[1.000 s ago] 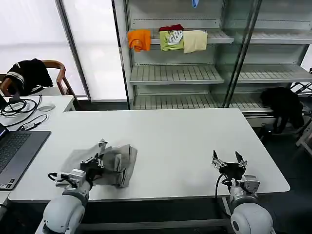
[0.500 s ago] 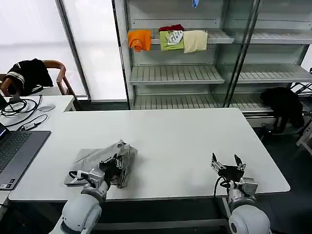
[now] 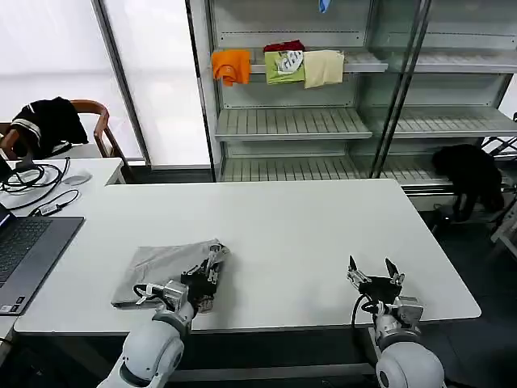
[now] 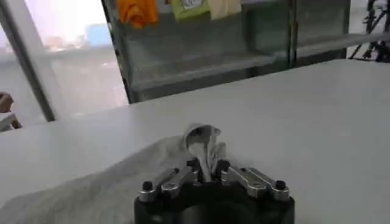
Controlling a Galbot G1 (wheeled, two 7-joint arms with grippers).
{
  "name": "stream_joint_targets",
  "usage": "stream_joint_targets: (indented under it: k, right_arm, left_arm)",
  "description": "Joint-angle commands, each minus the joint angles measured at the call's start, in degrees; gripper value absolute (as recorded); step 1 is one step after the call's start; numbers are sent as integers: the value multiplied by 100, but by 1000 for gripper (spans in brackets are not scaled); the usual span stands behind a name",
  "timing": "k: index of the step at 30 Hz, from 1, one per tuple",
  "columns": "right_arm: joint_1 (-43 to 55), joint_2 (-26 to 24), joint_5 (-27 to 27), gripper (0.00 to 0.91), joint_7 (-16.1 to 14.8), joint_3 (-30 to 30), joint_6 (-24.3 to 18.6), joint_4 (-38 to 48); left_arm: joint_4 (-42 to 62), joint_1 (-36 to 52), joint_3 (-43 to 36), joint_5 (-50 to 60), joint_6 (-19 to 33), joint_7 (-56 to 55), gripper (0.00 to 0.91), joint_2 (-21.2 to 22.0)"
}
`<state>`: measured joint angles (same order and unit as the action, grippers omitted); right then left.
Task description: Fold and organize the clothes.
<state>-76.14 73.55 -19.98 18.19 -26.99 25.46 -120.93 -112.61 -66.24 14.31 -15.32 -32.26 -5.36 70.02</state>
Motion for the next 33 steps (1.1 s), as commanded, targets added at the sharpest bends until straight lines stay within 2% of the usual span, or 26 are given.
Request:
stream_joint_targets:
  k: [1, 7, 12, 20, 24, 33]
  right_arm:
    - [52, 10, 8, 907, 25, 14, 21, 4]
    - [189, -19, -5, 907, 38, 72, 57, 38]
    - [389, -64, -123, 907, 34, 177, 137, 75]
    - [685, -169, -141, 907, 25, 348, 213, 197]
    - [733, -210, -140, 907, 18, 392, 216, 272]
    - [713, -197, -144, 907, 17, 373, 215, 295]
  left_arm:
    - [-164, 2, -136, -1111, 194, -8, 907, 146]
    - [-843, -82, -94, -2583, 183, -55, 907, 362]
    - [-1047, -24, 442, -2488, 170, -298, 907, 171]
    - [-859, -145, 1878, -2397, -74, -487, 907, -743]
    - [-439, -411, 2532, -1943, -92, -211, 907, -1114]
    - [214, -489, 2866, -1860, -75, -68, 907, -1081]
